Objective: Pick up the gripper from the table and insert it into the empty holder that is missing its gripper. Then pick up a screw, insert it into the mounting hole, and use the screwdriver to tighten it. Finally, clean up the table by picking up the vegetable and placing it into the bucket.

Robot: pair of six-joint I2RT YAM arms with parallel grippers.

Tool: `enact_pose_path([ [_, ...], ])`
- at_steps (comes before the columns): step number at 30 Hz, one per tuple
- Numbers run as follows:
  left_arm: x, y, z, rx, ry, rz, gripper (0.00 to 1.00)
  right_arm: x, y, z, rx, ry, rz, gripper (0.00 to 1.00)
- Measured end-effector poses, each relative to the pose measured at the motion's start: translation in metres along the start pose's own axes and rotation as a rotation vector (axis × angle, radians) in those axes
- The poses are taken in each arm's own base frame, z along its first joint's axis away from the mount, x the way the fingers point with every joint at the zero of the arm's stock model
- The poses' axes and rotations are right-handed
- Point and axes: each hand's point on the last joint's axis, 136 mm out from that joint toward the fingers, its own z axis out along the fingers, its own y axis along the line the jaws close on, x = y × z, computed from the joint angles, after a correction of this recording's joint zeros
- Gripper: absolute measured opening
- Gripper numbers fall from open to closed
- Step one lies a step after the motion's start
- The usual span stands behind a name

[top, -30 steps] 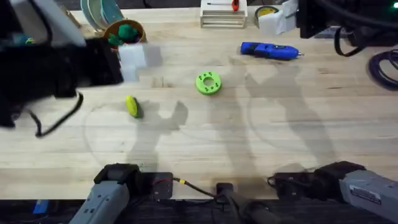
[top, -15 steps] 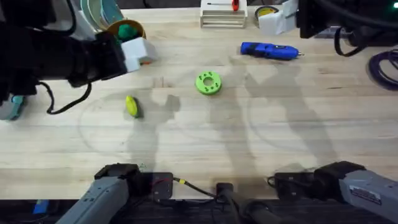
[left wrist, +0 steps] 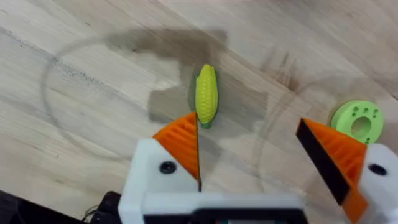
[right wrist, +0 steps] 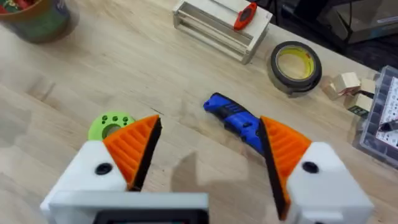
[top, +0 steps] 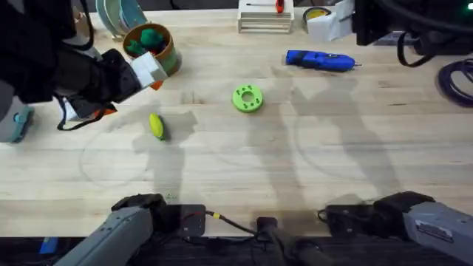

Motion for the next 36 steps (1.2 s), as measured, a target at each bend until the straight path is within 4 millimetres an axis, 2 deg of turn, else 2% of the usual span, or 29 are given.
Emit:
enact_pose_path([
  [7, 0.001, 0.002, 0.012, -0.031, 0.042, -0.028, 0.993, 0.000, 0.000, 0.000, 0.000, 0.000, 0.000, 0.968],
  [14, -0.001, 0.021, 0.020, -0.074, 0.059, -0.154, 0.992, 0.000, 0.000, 0.000, 0.000, 0.000, 0.000, 0.968],
  [21, 0.009, 0.043, 0.047, -0.110, 0.079, -0.235, 0.993, 0.000, 0.000, 0.000, 0.000, 0.000, 0.000, 0.968],
  [30, 0.001, 0.050, 0.064, -0.109, 0.061, -0.307, 0.993, 0.000, 0.000, 0.000, 0.000, 0.000, 0.000, 0.970],
  [36, 0.008, 0.047, 0.093, -0.105, 0.169, -0.266, 0.993, 0.000, 0.000, 0.000, 0.000, 0.000, 0.000, 0.969],
])
